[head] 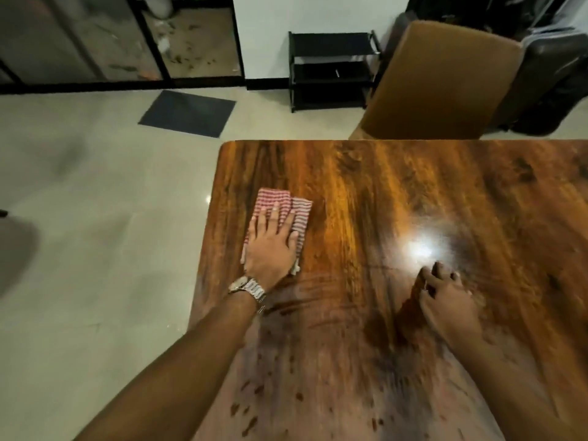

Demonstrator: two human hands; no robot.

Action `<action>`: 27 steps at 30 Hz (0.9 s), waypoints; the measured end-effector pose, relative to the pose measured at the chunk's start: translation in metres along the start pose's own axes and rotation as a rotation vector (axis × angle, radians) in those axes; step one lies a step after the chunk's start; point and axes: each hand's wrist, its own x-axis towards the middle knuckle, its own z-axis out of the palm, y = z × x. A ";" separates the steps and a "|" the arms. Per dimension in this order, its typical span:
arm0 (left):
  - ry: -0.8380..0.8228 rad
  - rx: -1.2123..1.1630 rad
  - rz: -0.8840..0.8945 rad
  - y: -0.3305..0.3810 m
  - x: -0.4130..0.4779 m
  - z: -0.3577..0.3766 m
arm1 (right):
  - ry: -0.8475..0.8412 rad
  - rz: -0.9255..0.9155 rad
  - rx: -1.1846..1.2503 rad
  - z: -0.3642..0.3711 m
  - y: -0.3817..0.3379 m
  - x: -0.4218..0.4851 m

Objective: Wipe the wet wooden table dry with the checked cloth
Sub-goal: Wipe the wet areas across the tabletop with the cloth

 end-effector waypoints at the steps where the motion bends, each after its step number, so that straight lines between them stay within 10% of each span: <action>1: 0.005 -0.007 -0.013 -0.018 -0.008 -0.001 | 0.000 0.006 -0.019 0.002 -0.001 0.000; 15: 0.037 -0.058 -0.374 -0.057 -0.132 0.016 | -0.031 -0.121 -0.118 -0.009 0.018 -0.001; 27: 0.040 -0.054 -0.058 0.186 -0.109 0.053 | 0.077 -0.022 0.085 -0.043 0.155 0.000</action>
